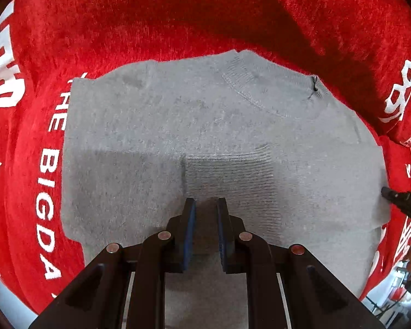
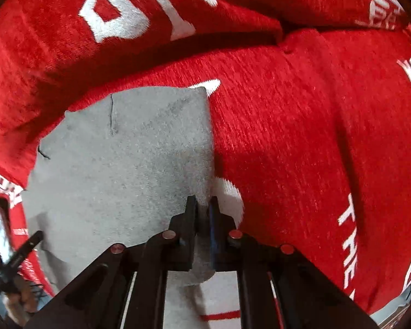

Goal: Fold small clothes

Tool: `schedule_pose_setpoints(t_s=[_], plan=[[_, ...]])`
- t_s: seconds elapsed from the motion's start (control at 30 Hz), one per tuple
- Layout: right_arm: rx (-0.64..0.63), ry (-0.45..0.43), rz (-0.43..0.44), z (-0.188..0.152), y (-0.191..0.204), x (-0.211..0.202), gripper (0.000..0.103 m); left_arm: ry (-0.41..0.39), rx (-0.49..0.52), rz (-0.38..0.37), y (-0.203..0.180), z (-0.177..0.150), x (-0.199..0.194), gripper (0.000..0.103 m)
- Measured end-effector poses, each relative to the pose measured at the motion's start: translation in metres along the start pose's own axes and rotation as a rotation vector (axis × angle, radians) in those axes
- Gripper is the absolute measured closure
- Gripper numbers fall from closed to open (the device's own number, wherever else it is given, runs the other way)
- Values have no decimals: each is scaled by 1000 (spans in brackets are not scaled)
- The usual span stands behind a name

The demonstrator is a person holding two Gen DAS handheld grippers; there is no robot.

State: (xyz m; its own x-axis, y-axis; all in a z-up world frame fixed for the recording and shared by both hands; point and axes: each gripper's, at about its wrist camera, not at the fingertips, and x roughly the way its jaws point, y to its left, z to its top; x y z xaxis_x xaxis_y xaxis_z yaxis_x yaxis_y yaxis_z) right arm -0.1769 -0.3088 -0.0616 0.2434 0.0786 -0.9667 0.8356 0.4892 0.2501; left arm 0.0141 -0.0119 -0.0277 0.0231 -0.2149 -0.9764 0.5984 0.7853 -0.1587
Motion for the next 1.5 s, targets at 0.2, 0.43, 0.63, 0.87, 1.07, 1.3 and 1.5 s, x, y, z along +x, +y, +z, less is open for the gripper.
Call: schedule_pose_setpoints(t_s=[0.2, 0.43, 0.63, 0.87, 1.07, 1.3, 1.5], plan=[[35, -1, -51, -18, -12, -24, 89, 22, 24, 27, -1, -3, -4, 87], [66, 8, -22, -54, -7, -51, 85, 32, 20, 53, -3, -16, -20, 87], [20, 46, 2, -75, 17, -51, 84, 13, 45, 69, -9, -32, -39, 10], [-1, 77, 38, -81, 35, -50, 49, 30, 64, 108, -13, -44, -44, 10], [-43, 103, 81, -86, 52, -48, 26, 31, 60, 109, -16, -47, -46, 3], [-77, 115, 78, -88, 64, -46, 23, 43, 58, 125, -22, -47, -46, 0], [-72, 146, 83, -88, 61, -41, 23, 57, 37, 172, -23, -49, -42, 0]])
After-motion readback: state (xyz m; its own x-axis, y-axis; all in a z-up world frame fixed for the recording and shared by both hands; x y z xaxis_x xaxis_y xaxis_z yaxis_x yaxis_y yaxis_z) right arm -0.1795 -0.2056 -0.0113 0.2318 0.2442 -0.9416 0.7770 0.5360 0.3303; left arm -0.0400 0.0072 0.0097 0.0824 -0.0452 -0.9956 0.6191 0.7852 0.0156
